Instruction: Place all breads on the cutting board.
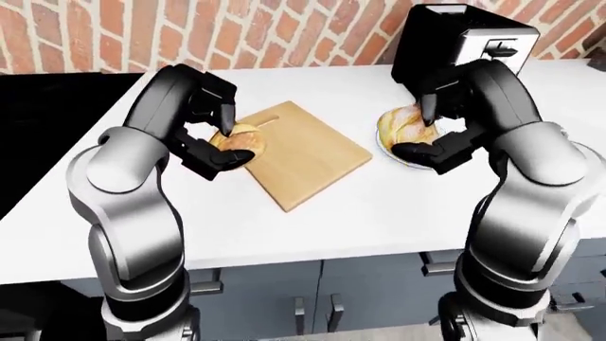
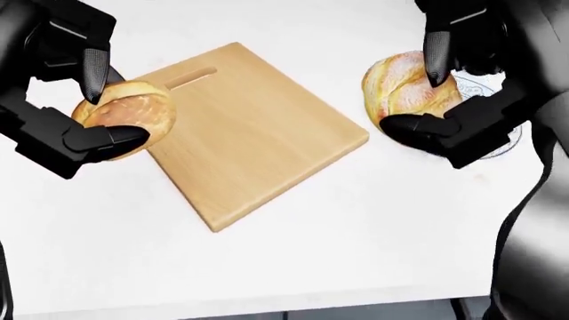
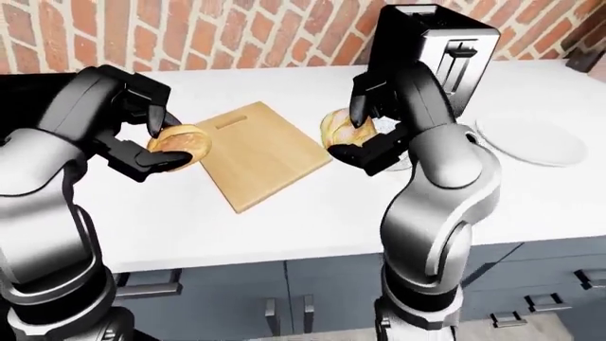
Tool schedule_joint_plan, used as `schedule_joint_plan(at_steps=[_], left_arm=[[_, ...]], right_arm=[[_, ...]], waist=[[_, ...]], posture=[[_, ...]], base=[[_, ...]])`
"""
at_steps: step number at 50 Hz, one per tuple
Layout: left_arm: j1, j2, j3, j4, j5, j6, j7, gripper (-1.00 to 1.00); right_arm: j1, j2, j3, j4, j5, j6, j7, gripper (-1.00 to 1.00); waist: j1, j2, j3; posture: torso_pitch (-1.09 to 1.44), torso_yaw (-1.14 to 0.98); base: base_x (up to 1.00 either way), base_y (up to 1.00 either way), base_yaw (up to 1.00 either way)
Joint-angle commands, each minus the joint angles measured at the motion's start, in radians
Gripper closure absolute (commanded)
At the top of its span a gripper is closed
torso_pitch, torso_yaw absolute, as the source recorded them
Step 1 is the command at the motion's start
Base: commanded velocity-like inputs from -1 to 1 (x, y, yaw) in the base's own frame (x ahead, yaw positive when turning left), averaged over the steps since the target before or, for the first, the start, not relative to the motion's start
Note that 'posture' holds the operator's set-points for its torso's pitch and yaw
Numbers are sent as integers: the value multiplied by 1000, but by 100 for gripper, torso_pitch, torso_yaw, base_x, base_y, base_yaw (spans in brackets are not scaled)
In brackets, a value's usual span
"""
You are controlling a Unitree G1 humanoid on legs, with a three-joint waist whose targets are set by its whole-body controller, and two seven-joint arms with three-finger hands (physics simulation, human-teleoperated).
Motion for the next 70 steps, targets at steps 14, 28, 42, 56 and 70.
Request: schedule_joint_plan(at_steps=[14,28,42,56,70], left_arm=[[-18,20,20,-6,-41,-40,47,100],[-17,33,26,-7,-61,-38,52,100],[-3,42,34,-12,-84,-41,65,100],[-4,52,36,-20,-92,-33,66,100],[3,54,44,-19,-104,-39,76,100]], right_arm=[[-172,117,32,324,265,-163,-439,100],[-266,178,49,678,437,-381,-723,100],[-356,200,59,1023,520,-579,-886,100],[-311,216,83,1031,499,-594,-850,36],[-271,232,97,1058,460,-630,-826,-87]], waist=[[4,8,-26],[6,12,-34],[6,13,-45],[8,10,-47],[6,11,-44]], posture=[[0,0],[0,0],[0,0],[0,0],[0,0]], base=[[0,0,0],[0,0,0],[0,0,0],[0,0,0],[0,0,0]])
